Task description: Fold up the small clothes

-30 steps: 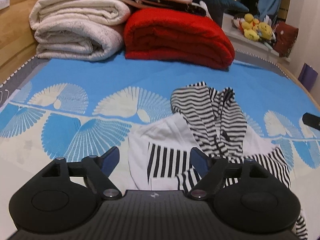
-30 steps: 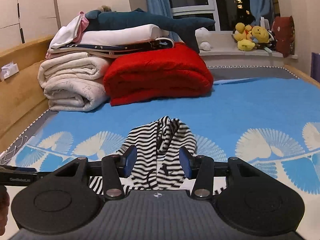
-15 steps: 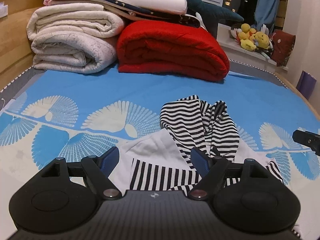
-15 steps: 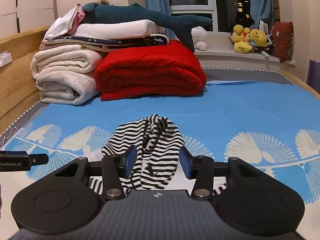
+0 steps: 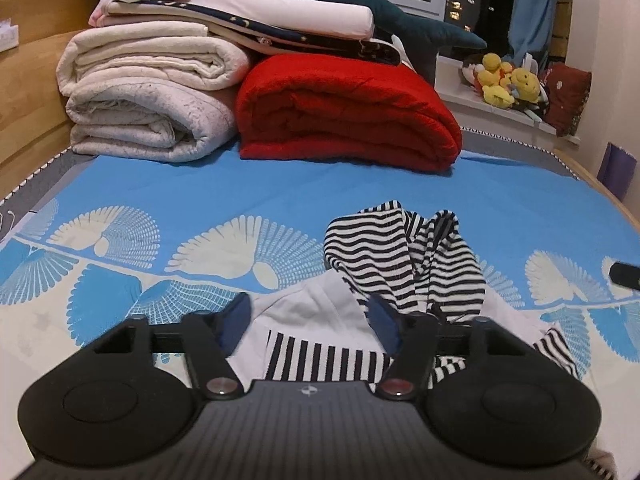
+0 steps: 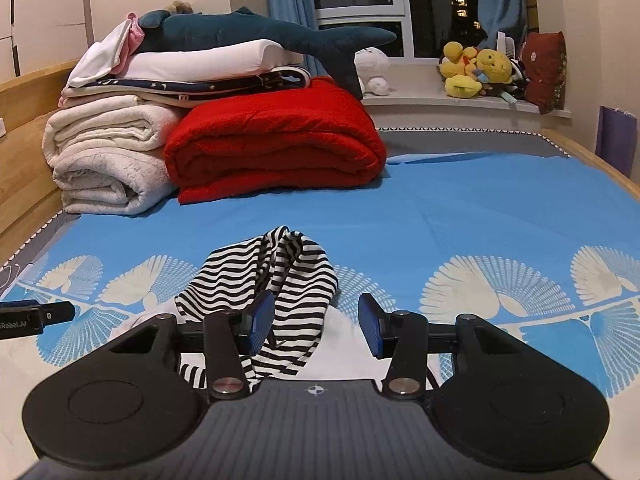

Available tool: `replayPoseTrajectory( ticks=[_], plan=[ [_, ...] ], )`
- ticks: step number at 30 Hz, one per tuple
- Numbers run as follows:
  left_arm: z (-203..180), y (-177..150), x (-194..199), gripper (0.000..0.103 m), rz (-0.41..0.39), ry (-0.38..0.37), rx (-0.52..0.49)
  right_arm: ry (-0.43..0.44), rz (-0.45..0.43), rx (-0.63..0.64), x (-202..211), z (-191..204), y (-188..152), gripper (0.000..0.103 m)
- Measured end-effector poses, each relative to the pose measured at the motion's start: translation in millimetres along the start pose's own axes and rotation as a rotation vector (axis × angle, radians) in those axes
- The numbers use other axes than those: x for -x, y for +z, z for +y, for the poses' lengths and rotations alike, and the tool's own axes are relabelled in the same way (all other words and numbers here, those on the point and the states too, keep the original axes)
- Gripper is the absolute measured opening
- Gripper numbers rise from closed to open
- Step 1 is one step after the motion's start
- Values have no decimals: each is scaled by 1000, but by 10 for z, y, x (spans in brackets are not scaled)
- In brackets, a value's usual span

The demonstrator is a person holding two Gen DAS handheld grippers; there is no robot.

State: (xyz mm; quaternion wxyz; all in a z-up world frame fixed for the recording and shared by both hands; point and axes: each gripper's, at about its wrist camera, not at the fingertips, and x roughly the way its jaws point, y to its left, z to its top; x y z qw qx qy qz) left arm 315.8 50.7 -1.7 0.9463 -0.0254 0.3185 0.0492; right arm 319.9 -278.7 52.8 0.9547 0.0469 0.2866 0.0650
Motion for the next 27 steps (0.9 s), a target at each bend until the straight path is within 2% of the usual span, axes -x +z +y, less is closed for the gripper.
replayPoseTrajectory(
  ticks=[1, 2, 4, 6, 11, 16, 24, 27],
  plan=[
    [16, -8, -7, 50, 4, -1, -3, -1, -2, 2, 0, -8, -4, 40],
    [39, -18, -14, 45, 11, -1, -4, -3, -3, 3, 0, -21, -7, 36],
    [101, -25, -15, 27, 26, -10, 5, 1, 0, -5, -5, -58, -10, 21],
    [158, -22, 6, 22, 46, -19, 10, 10, 1, -22, 1, -102, 2, 11],
    [371, 172, -8, 22, 95, -72, 97, 35, -3, -51, 55, -178, 80, 11],
    [389, 497, -345, 22, 156, -109, 139, 79, 43, -120, 10, -305, 123, 12],
    [-39, 779, -1369, 22, 238, -137, 95, 62, 102, -206, -131, -421, 135, 12],
    [-160, 867, -1792, 22, 261, -140, 109, 63, 121, -236, -178, -484, 137, 12]
  ],
)
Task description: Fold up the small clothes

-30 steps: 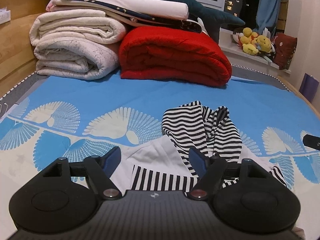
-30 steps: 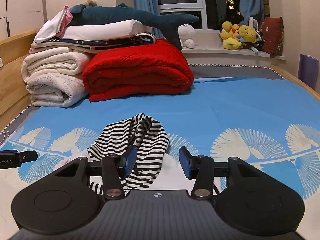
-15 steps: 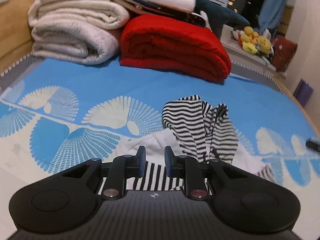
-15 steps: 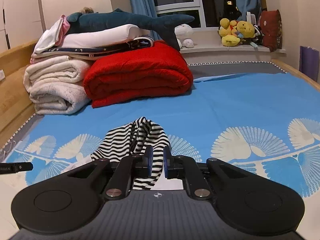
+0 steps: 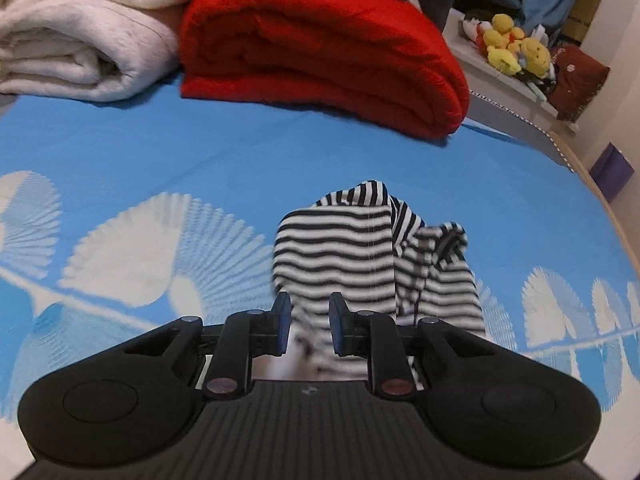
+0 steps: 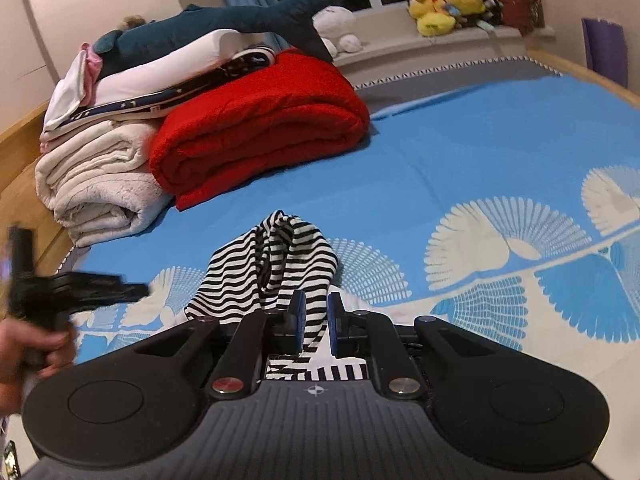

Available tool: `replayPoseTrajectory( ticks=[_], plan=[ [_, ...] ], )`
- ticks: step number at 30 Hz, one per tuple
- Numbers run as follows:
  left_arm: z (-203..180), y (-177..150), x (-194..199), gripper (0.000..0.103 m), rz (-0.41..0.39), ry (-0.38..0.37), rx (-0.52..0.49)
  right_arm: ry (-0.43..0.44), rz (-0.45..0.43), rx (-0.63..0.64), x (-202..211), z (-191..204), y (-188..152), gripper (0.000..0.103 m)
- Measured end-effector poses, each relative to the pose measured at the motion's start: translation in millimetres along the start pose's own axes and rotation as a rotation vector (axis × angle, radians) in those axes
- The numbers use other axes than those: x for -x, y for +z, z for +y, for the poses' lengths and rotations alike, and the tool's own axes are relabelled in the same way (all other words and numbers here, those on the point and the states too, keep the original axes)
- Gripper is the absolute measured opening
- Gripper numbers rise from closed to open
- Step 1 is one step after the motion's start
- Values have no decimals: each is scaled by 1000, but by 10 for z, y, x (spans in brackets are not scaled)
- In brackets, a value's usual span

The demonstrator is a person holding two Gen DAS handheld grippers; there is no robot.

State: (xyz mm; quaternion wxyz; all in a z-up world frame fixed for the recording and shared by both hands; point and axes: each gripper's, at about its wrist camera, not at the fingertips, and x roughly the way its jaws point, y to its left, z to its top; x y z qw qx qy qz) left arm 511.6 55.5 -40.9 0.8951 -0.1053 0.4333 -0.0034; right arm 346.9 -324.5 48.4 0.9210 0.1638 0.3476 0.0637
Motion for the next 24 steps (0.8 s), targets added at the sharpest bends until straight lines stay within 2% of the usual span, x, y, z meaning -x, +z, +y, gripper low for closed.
replayPoseTrajectory(
  ticks=[6, 8, 10, 12, 14, 17, 18, 20, 22, 24],
  plan=[
    [2, 392, -755, 26, 3, 24, 104, -8, 23, -14, -55, -107, 22, 12],
    [26, 497, -995, 37, 1, 50, 139, -10, 32, -12, -72, -136, 12, 12],
    [71, 585, -1231, 61, 5, 87, 178, -13, 48, -1, -101, -154, 7, 12],
    [87, 644, -1435, 73, 19, 119, 200, -13, 57, 7, -120, -165, 27, 12],
    [100, 666, -1611, 73, 31, 144, 217, -19, 50, 17, -130, -177, 58, 12],
    [106, 659, -1810, 72, 49, 140, 224, -36, 52, 5, -165, -237, 79, 12],
    [96, 639, -1850, 70, 59, 141, 211, -42, 59, -4, -182, -261, 79, 12],
    [26, 608, -1870, 59, 53, 164, 145, -56, 67, -8, -203, -294, 75, 12],
    [-49, 573, -1841, 7, 65, 146, 78, -69, 71, -7, -215, -318, 77, 12],
    [-151, 545, -1713, 4, 45, 153, -11, -82, 75, -14, -226, -341, 89, 12]
  ],
)
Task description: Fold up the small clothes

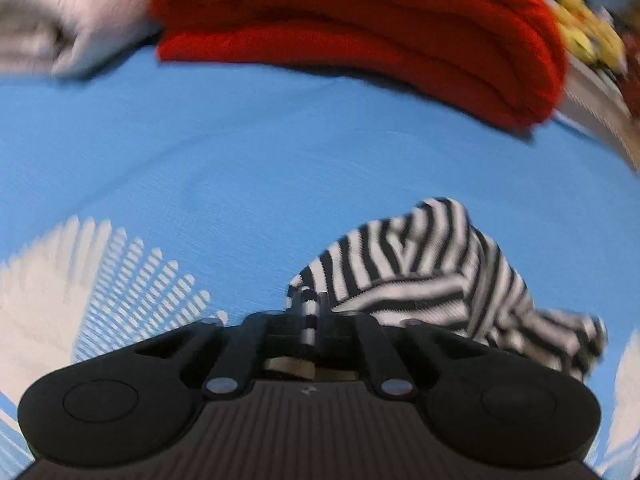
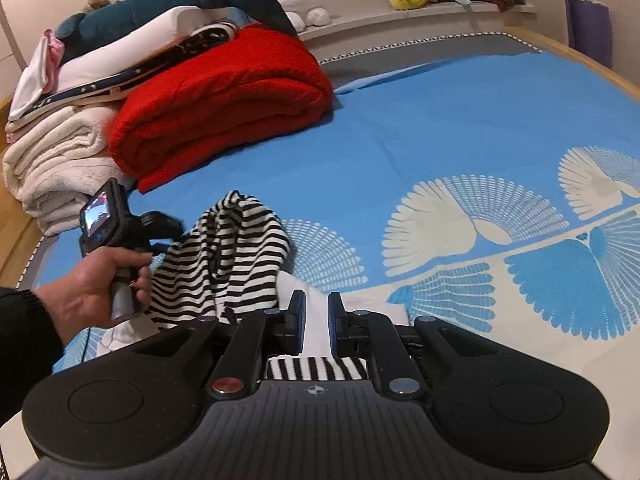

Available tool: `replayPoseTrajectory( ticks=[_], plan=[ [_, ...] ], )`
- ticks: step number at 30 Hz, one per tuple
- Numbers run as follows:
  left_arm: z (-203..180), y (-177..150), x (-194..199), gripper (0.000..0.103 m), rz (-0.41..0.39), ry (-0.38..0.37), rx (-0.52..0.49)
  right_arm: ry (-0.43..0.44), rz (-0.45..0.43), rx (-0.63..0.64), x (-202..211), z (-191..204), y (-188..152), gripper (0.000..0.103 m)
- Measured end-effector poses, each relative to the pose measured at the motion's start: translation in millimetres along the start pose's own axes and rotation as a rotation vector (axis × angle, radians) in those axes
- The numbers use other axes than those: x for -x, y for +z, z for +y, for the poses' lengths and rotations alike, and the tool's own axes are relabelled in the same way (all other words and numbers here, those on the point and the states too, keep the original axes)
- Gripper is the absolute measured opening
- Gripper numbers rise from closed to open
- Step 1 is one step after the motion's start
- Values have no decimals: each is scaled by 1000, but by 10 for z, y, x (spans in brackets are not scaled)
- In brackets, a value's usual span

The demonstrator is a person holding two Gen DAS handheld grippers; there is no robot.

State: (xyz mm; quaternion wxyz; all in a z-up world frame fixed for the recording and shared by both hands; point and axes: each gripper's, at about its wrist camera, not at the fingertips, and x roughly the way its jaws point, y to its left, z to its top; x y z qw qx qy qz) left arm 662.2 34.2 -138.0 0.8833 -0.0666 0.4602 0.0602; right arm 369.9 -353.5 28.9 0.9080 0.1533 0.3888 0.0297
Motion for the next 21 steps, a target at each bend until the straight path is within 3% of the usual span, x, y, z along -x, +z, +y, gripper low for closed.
replayPoseTrajectory(
  ticks=[3, 6, 9, 11, 14, 17, 18, 19, 21],
  plan=[
    [-124, -92, 482, 3, -118, -8, -156, -16, -4, -7, -1, -13, 31, 12],
    [-220, -414, 1194, 3, -257, -83, -309, -16, -16, -22, 53, -27, 74, 12],
    [-282, -1037, 2014, 3, -398, -167, -513, -15, -44, -34, 149, -31, 120, 12],
    [-227, -1590, 2539, 3, -446, -249, -640, -14, -58, -46, 219, -39, 132, 12],
    [-144, -2401, 3050, 4, -400, -339, -818, -8, -84, -48, 343, -34, 136, 12],
    [-16, -2981, 3250, 10, -181, -431, -923, -1, -98, -51, 449, -22, 120, 12],
    [47, -3071, 3290, 11, -160, -420, -913, 7, -97, -58, 474, -18, 106, 12],
    [142, -3090, 3323, 19, -153, -398, -858, 15, -93, -65, 495, -13, 88, 12],
    [307, -3009, 3356, 31, -142, -357, -681, 34, -82, -74, 524, 15, 45, 14]
  ],
)
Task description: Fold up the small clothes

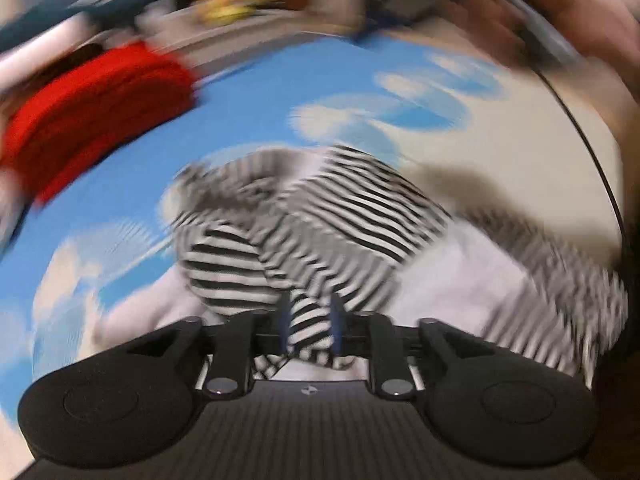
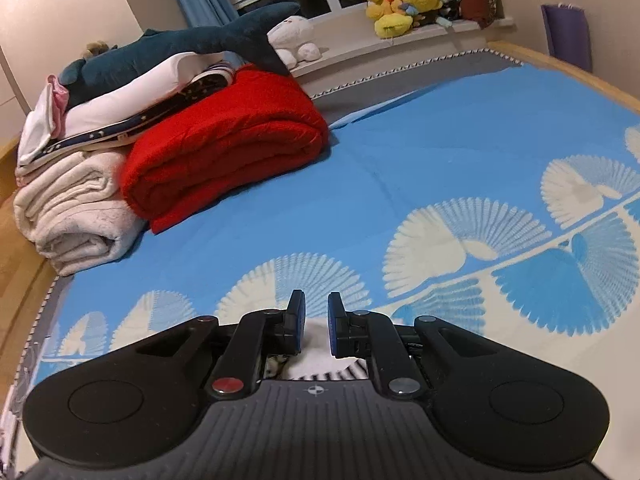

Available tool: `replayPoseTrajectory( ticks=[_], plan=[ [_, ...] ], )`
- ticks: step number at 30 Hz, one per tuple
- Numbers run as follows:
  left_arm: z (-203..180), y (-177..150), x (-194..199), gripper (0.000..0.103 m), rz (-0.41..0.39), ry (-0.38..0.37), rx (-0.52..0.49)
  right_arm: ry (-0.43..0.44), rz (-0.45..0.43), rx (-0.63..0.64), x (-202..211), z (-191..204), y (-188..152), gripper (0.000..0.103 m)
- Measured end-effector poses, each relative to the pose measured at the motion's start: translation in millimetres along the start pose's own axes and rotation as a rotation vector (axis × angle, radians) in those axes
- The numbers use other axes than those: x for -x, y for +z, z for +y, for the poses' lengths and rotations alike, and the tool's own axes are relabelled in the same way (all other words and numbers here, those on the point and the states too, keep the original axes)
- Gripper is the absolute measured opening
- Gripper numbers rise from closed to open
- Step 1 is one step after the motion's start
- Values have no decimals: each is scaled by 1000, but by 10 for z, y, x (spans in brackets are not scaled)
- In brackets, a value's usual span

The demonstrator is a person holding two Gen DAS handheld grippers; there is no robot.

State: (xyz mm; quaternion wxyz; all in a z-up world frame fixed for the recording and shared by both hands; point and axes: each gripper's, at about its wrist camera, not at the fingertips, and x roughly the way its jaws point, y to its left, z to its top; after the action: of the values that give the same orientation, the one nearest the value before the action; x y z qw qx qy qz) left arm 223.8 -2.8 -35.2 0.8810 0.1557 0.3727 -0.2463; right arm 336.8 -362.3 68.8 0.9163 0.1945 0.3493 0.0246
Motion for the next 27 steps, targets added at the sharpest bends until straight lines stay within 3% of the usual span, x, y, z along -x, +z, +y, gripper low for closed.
replayPoseTrajectory(
  ticks=[4, 7, 10, 12, 22, 27],
  plan=[
    [462, -53, 36, 31, 19, 95, 417, 42, 37, 11, -5, 130, -122, 24],
    [670, -122, -88, 31, 92, 143, 577, 72, 75, 42, -97, 298, -250, 24],
    [816, -157, -274, 31, 222, 244, 634, 102, 115, 97, -249, 521, -402, 28],
    [926, -224, -256, 31, 245, 261, 674, 123, 135, 134, -343, 663, -496, 36],
    [1302, -117, -74, 32, 215, 267, 747, 162, 193, 300, -923, 1230, -830, 63],
    [1405, -116, 75, 32, 192, 261, 786, 106, 255, 366, -1276, 1443, -1007, 64]
  ],
)
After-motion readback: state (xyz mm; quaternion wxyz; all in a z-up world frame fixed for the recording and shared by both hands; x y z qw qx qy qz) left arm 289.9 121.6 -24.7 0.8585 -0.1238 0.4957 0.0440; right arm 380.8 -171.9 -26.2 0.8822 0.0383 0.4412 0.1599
